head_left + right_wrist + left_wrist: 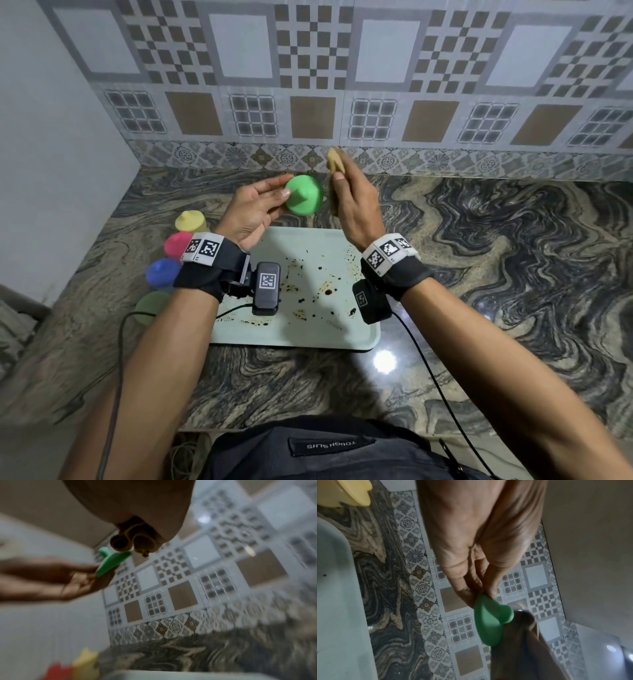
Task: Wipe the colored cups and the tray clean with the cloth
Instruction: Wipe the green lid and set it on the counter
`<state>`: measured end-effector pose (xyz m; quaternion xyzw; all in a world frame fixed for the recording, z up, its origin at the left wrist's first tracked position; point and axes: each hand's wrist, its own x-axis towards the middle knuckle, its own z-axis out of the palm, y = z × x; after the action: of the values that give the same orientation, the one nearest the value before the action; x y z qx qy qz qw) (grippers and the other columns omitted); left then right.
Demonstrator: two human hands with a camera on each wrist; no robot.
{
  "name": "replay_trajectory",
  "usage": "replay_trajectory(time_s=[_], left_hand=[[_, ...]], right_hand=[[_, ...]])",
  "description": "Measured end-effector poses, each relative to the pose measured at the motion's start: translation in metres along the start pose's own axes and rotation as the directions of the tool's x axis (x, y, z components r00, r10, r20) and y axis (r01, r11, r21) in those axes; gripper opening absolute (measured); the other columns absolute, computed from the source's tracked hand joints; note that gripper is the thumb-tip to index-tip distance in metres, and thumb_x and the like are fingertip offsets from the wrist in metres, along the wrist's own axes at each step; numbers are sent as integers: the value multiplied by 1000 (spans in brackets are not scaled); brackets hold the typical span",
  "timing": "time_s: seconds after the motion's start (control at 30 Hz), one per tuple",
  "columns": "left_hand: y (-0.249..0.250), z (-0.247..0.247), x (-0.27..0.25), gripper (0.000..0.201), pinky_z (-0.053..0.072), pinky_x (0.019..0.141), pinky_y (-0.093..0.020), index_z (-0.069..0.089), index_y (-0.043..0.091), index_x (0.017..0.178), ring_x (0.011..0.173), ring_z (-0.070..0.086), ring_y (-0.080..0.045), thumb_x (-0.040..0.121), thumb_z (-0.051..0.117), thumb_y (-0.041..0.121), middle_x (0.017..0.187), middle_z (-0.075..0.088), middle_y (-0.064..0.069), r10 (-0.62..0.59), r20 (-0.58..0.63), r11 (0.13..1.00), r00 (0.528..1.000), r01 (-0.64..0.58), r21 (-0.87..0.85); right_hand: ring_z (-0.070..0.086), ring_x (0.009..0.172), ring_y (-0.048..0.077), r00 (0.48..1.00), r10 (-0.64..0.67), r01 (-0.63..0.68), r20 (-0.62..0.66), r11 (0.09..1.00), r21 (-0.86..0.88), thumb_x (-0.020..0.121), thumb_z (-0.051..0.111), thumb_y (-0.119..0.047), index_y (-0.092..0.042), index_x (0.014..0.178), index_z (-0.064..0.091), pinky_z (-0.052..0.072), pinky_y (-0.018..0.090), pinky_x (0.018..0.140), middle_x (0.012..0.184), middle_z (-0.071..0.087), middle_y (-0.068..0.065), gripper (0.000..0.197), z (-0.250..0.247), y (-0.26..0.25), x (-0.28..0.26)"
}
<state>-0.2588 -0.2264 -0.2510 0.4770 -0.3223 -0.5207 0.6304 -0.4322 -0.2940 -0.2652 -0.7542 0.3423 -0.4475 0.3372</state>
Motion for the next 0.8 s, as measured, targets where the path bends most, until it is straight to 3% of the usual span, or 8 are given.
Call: replay_trajectory(time_s=[0.07,0.13,0.27,0.37,0.47,0.57,0.67,0.8], left_hand=[[1,3,-1,28,57,76,-21,58,2,117,87,71,-8,94,47,-10,90,76,2,-9,36,1000,999,9,9],[3,6,-3,29,57,78,-22,59,3,117,87,71,-9,93,48,-10,91,76,0,-31,121,998,992,24,58],[3,7,-10,23,60,77,-28,62,4,108,83,72,-13,90,52,-8,89,76,-3,-59,186,989,981,32,142],[1,10,-8,24,60,74,-27,64,4,108,83,72,-13,90,54,-9,90,76,-3,-62,161,987,985,37,156],[3,8,-8,25,60,74,-27,63,4,109,83,72,-13,90,53,-10,90,76,-3,-53,149,986,987,29,162],[3,9,-7,23,60,74,-28,63,5,105,80,72,-12,90,53,-9,86,76,-1,-51,148,980,988,20,199],[-1,9,-6,25,60,74,-25,63,1,112,79,72,-10,90,56,-8,86,76,-2,-59,69,979,996,44,198],[-2,13,0,42,57,65,-17,56,-3,128,74,69,-6,87,64,-4,91,69,-5,-13,-123,969,992,43,243]], right_hand=[[43,140,20,975,-156,165,159,985,-46,106,39,-20,-11,151,40,36,38,118,153,45,7,46,3,-7,-6],[29,150,21,939,-235,241,252,971,9,106,38,-15,-6,150,42,25,42,124,159,36,9,45,5,-6,-6],[44,140,20,954,-133,135,269,991,10,104,39,-19,-7,146,47,34,37,119,150,49,10,45,-1,-2,11],[55,128,16,997,-7,3,78,999,47,105,38,-25,-10,144,51,43,37,111,141,58,6,44,-5,-8,9],[47,135,9,980,-147,144,137,989,30,108,38,-19,-10,143,51,36,28,116,144,53,-2,38,-1,-13,-2],[53,118,3,957,-165,179,240,983,-38,108,39,-18,-9,138,55,42,18,105,130,60,-4,36,-2,-8,-5],[58,102,1,999,-11,11,33,1000,-17,108,39,-21,-9,137,57,49,26,95,124,68,7,36,-2,-6,0],[54,126,9,997,4,-4,-79,1000,-1,109,36,-24,-12,146,49,41,15,103,143,57,8,41,1,-9,-3]])
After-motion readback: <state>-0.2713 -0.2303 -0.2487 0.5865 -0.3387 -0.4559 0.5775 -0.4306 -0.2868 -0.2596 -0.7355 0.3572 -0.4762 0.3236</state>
